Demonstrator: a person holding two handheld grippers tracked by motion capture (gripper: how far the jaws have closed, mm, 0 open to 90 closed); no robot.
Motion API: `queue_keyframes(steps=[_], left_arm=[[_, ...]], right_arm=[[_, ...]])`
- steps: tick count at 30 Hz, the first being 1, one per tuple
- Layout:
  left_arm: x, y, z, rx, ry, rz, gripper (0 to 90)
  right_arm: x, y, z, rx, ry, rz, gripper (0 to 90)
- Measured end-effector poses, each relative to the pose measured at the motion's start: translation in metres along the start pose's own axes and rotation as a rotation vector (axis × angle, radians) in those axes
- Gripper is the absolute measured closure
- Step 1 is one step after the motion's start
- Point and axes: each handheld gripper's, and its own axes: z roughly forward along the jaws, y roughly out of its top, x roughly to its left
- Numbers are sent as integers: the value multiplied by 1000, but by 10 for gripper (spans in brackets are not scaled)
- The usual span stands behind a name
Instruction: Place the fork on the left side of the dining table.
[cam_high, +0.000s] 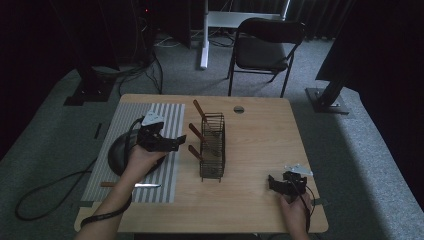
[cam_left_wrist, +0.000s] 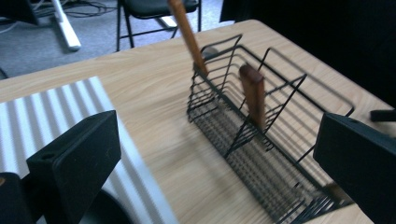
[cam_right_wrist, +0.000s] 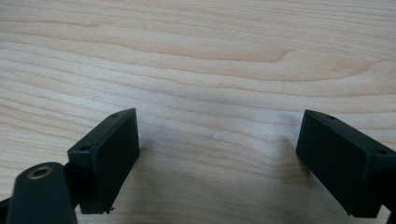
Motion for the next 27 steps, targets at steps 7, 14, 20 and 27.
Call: queue_keyframes(steps=[7,14,20,27], left_arm=[[-2,8,23,45,2,-34,55],[-5,7,36,45,-60,-54,153],[-7,2,49,60,-95,-51,303],[-7,-2,58,55,-128,-92,488]], right_arm=[[0,0,0,1,1,1,128],[0,0,0,1,0,1,128],[0,0,0,1,0,1,128],[0,0,0,1,0,1,128]])
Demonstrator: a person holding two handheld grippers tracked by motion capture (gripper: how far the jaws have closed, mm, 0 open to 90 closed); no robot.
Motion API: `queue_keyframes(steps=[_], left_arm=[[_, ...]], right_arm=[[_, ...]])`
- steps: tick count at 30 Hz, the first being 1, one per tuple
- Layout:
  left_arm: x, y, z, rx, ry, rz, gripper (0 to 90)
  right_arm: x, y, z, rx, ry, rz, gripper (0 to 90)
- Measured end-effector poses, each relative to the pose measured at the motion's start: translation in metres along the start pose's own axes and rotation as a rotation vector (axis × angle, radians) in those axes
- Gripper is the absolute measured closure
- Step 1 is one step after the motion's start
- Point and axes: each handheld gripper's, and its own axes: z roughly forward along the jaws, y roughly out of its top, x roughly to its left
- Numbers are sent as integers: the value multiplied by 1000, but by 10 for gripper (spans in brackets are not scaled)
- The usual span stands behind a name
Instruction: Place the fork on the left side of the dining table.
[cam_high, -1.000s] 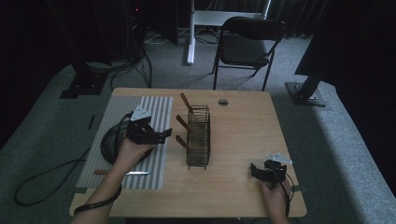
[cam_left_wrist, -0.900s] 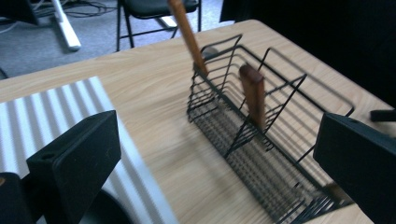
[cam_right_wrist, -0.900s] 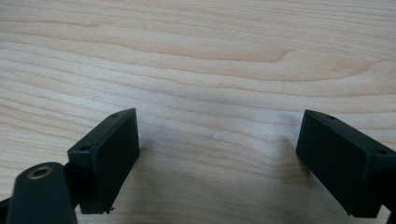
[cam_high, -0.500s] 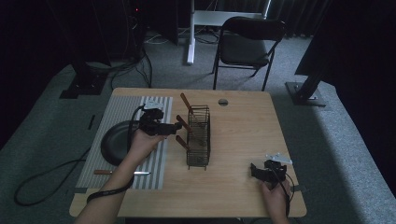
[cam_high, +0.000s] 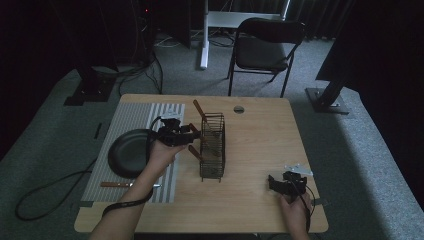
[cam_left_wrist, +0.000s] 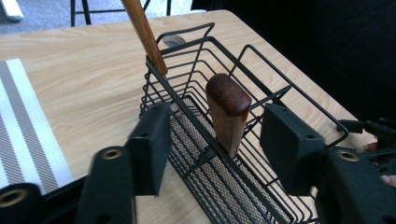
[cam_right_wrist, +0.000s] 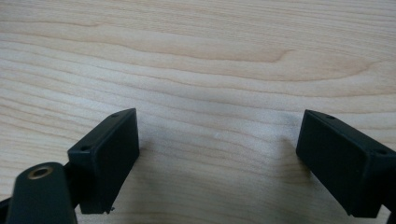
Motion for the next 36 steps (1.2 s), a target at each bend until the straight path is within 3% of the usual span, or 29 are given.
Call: queue_keyframes(steps=[2,3,8,9,11,13,18,23,26,30,36], left_arm=[[0,-2,3,2,-7,-12,510],[1,-3,5,1,-36,-28,539],[1,-4,8,-2,-55,-27,579],[2,-4,8,-9,-70,-41,602],[2,-4,7,-19,-52,-66,615],[4,-4,7,-28,-63,-93,643],[1,-8,8,-18,-66,-69,742],[2,-11,8,-39,-86,-100,755],[2,-13,6,-49,-98,-88,760],[3,-12,1,-75,-130,-100,803],[-4,-7,-7,-103,-134,-70,805]], right_arm=[[0,0,0,0,0,0,128],[0,0,0,0,0,0,128],[0,0,0,0,0,0,128],[0,0,0,0,0,0,128],[0,0,0,0,0,0,128],[0,0,0,0,0,0,128],[0,0,0,0,0,0,129],[0,0,0,0,0,0,129],[0,0,0,0,0,0,129],[0,0,0,0,0,0,129],[0,0,0,0,0,0,129]])
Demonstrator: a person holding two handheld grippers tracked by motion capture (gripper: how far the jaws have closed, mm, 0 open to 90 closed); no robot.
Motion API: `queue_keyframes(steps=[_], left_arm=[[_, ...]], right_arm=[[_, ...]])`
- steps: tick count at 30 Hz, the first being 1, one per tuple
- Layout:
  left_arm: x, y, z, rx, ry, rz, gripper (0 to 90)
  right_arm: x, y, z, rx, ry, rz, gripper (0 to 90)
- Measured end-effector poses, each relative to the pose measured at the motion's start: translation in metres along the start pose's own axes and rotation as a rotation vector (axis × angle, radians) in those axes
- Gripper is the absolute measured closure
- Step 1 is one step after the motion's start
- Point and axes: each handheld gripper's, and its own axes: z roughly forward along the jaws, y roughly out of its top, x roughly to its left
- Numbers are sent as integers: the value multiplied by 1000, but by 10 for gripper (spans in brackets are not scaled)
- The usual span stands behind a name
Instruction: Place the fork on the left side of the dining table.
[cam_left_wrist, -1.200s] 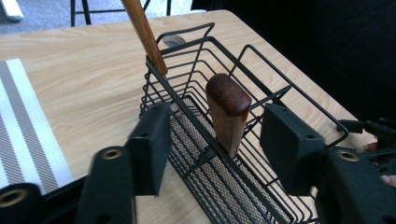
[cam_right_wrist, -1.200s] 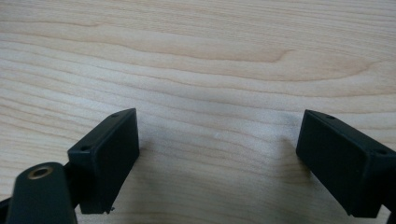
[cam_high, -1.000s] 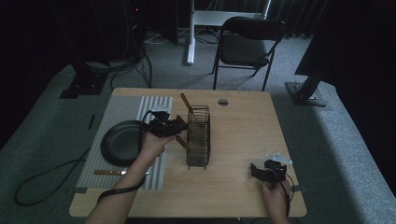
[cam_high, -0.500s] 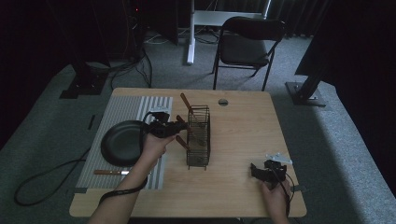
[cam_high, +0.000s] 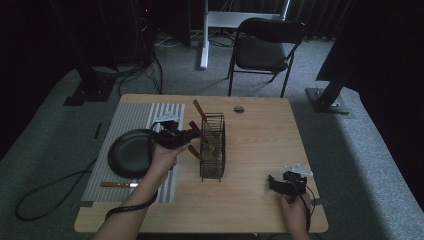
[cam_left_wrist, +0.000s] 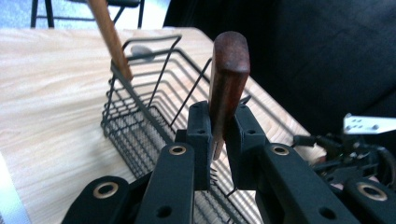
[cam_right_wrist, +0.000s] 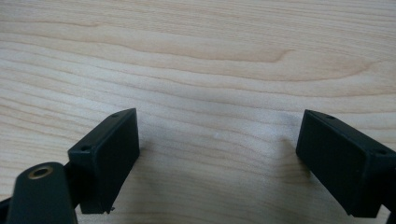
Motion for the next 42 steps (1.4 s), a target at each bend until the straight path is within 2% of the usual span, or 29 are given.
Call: queue_keyframes(steps=[5,12,19,24,28,30,35,39,42], left_arm=[[-6,9,-7,-24,8,30,806],[-14,21,-20,-31,10,22,805],[-25,37,-40,-88,10,37,806],[-25,45,-51,-130,4,29,806],[-24,47,-56,-141,20,21,806],[-25,48,-58,-151,33,33,806],[-18,55,-69,-196,45,7,805],[-12,59,-79,-220,101,15,806],[-5,59,-87,-245,136,-8,806]], right_arm=[[0,0,0,0,1,-1,129],[0,0,0,-1,0,-1,129],[0,0,0,-1,0,0,130],[0,0,0,-1,-1,0,130],[0,0,0,-1,-1,0,129],[0,0,0,-1,0,0,130],[0,0,0,-1,-1,0,129],[0,0,0,-1,0,0,130],[0,0,0,-1,0,0,130]])
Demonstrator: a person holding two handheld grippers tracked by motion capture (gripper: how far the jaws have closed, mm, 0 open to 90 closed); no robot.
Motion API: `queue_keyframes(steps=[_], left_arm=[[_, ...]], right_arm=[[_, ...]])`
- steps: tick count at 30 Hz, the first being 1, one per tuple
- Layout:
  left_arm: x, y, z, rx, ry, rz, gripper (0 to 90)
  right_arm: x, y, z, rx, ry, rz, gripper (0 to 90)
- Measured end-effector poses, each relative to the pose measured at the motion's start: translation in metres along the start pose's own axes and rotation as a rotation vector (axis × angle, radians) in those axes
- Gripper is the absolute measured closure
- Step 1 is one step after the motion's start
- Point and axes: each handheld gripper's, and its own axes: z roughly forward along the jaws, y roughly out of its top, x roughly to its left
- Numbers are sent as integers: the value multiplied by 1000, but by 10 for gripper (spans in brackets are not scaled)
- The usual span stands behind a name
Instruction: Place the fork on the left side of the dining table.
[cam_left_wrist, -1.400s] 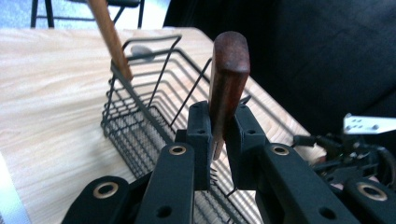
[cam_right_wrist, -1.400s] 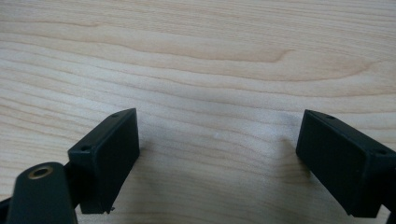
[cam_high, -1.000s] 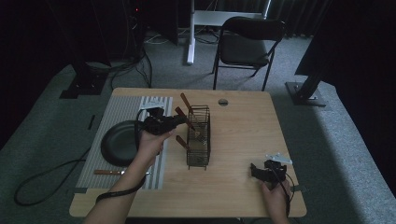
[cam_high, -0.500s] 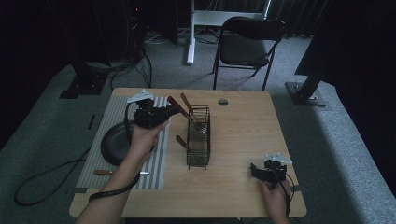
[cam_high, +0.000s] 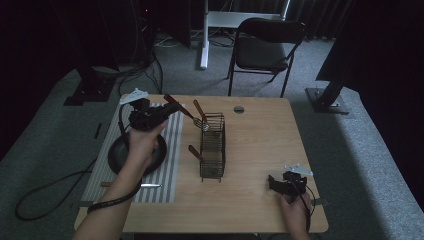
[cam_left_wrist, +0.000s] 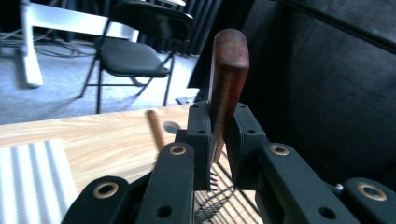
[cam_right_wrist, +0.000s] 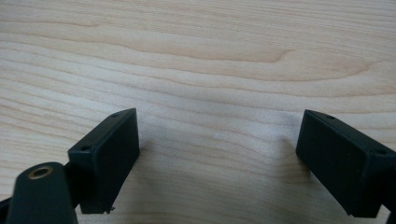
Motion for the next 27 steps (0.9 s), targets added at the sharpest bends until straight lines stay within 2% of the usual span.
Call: queue_keyframes(steps=[4,6,7,8,10,11,12,14,19,20,22,27], left_arm=[[18,0,-8,-40,58,-29,806],[27,-1,-11,-53,72,-53,806],[27,-1,-11,-53,72,-53,806],[34,-1,-13,-70,101,-70,806],[44,-2,-15,-86,130,-78,806],[44,-2,-15,-86,130,-78,806],[54,-4,-17,-99,162,-93,806],[64,-7,-17,-102,189,-116,806],[81,-14,-16,-100,232,-134,806],[87,-18,-15,-116,254,-137,806],[98,-24,-13,-120,248,-172,806],[120,-34,-6,-96,269,-221,806]], right_arm=[[0,0,0,0,0,-1,129],[0,0,0,0,0,-1,130],[0,0,0,0,0,-1,130],[0,0,0,0,0,0,129],[0,0,0,0,0,-1,130],[0,0,0,0,0,-1,130],[0,0,0,1,0,1,129],[0,0,0,1,0,0,130],[0,0,0,1,0,0,130],[0,0,0,1,0,0,130],[0,0,0,1,0,0,129],[0,0,0,1,0,0,130]])
